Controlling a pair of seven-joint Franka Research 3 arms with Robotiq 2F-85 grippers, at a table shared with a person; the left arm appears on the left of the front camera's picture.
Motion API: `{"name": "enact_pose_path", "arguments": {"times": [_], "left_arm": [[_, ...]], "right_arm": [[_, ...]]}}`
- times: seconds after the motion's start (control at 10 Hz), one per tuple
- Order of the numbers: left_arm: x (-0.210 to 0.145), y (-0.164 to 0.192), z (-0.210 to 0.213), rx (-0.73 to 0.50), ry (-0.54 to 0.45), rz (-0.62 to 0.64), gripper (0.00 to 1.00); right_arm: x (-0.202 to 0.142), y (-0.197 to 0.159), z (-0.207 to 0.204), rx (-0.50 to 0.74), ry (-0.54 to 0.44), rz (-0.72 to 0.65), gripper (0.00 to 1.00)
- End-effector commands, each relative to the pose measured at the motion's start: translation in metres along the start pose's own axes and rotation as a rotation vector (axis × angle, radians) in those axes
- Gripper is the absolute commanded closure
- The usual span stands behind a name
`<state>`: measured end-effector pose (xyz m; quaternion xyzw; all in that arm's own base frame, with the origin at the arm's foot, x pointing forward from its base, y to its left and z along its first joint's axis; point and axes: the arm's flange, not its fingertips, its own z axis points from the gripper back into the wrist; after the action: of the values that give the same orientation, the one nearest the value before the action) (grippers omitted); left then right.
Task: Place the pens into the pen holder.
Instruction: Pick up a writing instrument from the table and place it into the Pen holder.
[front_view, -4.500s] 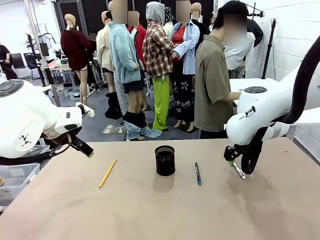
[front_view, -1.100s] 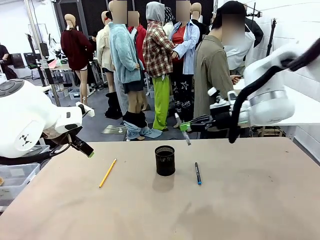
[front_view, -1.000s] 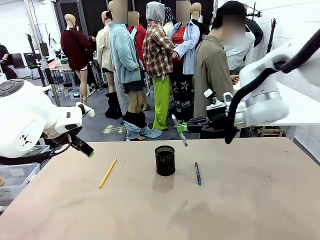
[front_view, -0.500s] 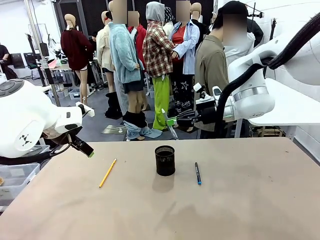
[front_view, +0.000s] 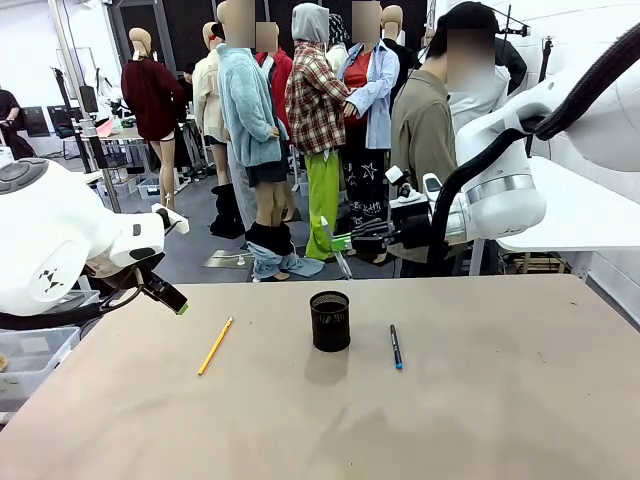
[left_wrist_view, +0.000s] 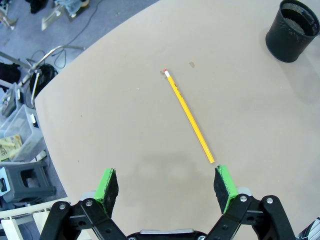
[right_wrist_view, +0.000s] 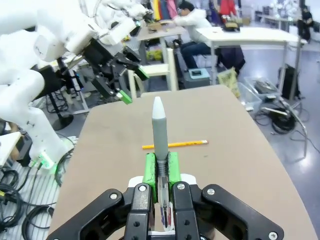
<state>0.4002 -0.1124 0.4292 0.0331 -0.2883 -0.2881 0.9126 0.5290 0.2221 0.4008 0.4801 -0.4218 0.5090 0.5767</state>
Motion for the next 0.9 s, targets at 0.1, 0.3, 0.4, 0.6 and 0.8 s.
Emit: {"name": "enact_pose_path", "arguments": {"times": [0.1,0.3,0.4,0.6,0.8], "left_arm": [[0.000,0.000,-0.002,0.006,-0.010,0.000,0.00],[0.000,0.000,-0.002,0.006,-0.010,0.000,0.00],[0.000,0.000,-0.002,0.006,-0.010,0.000,0.00],[0.000,0.000,-0.002,0.006,-0.010,0.000,0.00],[0.000,0.000,-0.002,0.006,-0.010,0.000,0.00]], "right_arm": [[-0.010,-0.027,-0.028,0.169,-0.015,0.033,1.00],[-0.021,-0.033,-0.038,0.234,0.012,0.031,1.00],[-0.028,-0.039,-0.041,0.260,0.003,0.003,1.00],[-0.039,-0.046,-0.045,0.277,0.020,0.066,1.00],[-0.045,-0.063,-0.049,0.288,0.026,0.090,1.00]]}}
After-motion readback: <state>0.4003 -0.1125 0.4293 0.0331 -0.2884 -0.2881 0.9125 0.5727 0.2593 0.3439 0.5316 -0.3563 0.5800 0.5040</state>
